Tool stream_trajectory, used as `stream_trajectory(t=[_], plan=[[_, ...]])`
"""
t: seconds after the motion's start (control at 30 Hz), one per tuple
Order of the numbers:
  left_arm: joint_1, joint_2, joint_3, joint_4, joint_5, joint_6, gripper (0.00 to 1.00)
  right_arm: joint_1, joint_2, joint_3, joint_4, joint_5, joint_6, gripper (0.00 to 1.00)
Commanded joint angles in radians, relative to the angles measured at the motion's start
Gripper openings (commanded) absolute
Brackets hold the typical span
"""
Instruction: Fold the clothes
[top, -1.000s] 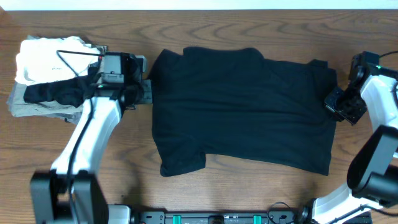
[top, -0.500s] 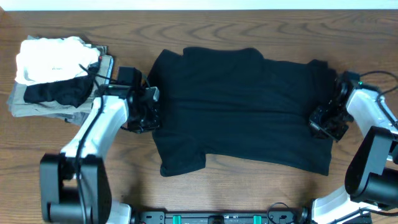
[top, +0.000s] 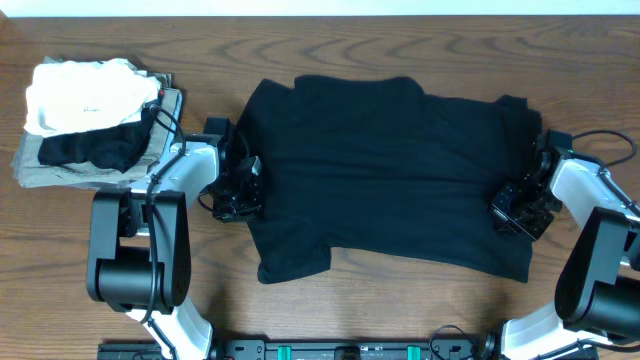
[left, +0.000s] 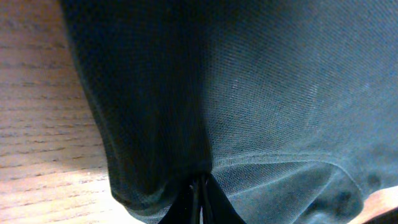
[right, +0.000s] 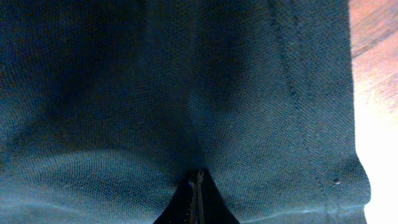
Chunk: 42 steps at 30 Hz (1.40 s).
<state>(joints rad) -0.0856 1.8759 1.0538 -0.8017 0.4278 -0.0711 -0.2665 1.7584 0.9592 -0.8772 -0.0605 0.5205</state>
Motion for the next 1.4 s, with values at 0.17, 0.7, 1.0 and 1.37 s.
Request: stream_trajectory(t=[0.17,0.7,1.0,1.37], plan=[[0.048,0.072,-0.017,-0.056,-0.067,-0.047,0.06,-0.101,0.018,-0.043,-0.036,0.099,0.071,0.01],[0.063,-0.004,-0.014,-0.215,-0.093,-0.065,0.06,-0.165,0.011,0.016,-0.154,0.158,0.071,0.01],[0.062,-0.301,0.012,-0.172,-0.1,-0.061,0.06,-0.164,-0.074,0.176,-0.212,0.109,-0.005,0.04],[0.061,-0.386,0.019,0.331,0.029,-0.065,0.13,-0.105,-0.08,0.314,0.08,-0.244,-0.2,0.06]])
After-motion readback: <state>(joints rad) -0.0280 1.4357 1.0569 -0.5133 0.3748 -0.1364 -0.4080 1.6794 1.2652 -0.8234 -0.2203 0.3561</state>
